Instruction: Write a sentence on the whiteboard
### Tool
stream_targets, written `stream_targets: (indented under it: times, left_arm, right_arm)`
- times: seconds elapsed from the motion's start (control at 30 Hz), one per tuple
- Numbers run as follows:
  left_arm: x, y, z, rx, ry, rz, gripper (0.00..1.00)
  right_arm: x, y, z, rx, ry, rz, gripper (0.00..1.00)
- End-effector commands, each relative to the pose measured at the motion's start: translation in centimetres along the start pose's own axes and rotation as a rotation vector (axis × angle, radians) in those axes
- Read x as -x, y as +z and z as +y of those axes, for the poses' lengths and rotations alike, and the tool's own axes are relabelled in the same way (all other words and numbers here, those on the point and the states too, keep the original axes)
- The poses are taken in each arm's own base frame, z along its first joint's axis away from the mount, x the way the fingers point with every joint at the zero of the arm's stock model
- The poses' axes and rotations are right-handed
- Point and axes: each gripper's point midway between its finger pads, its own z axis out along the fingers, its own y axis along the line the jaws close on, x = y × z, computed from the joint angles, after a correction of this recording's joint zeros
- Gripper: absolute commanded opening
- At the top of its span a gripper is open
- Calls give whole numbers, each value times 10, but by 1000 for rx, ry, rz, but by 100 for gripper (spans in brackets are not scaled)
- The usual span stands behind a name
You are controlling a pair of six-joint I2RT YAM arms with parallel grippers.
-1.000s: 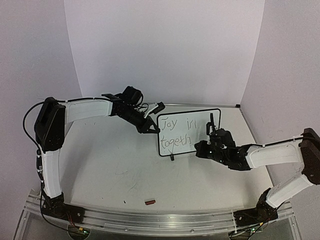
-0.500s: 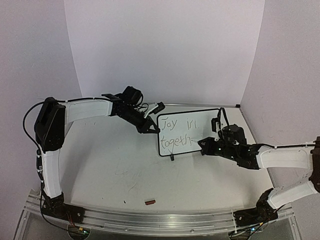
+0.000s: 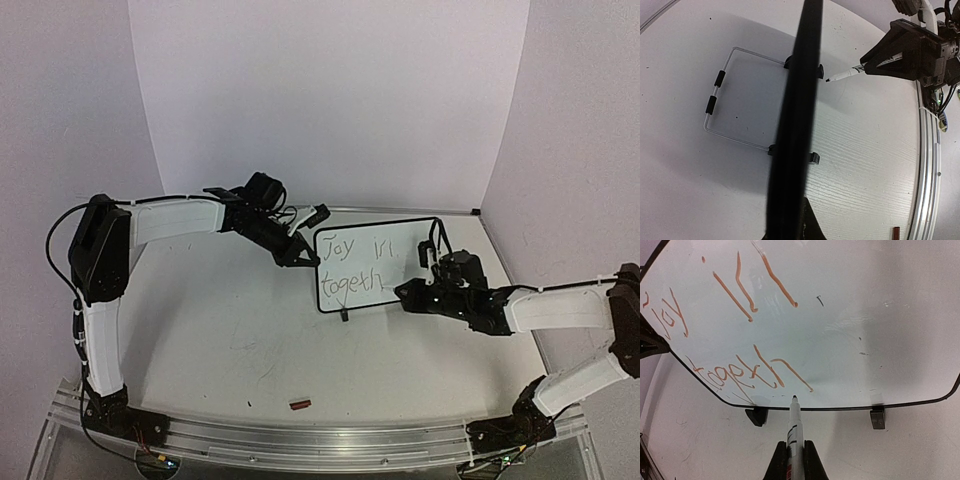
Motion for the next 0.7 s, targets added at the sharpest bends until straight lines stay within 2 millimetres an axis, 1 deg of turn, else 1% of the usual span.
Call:
stream_targets:
  times: [0.0,0.17,0.33,0.67]
  left_arm:
    - [1,-13,-1,48,24,12,0]
    - [0,-12,0,46,21,16,0]
    - [0,-12,-1,46,20,16,0]
    - [0,-12,-1,46,21,16,0]
  right_arm:
    - [28,2,4,-17,10,-93,0]
    - [32,2,5,-16,12,-107,0]
    - [30,6,4,-21,10,-99,0]
    - [35,7,-7,-77,34,-142,0]
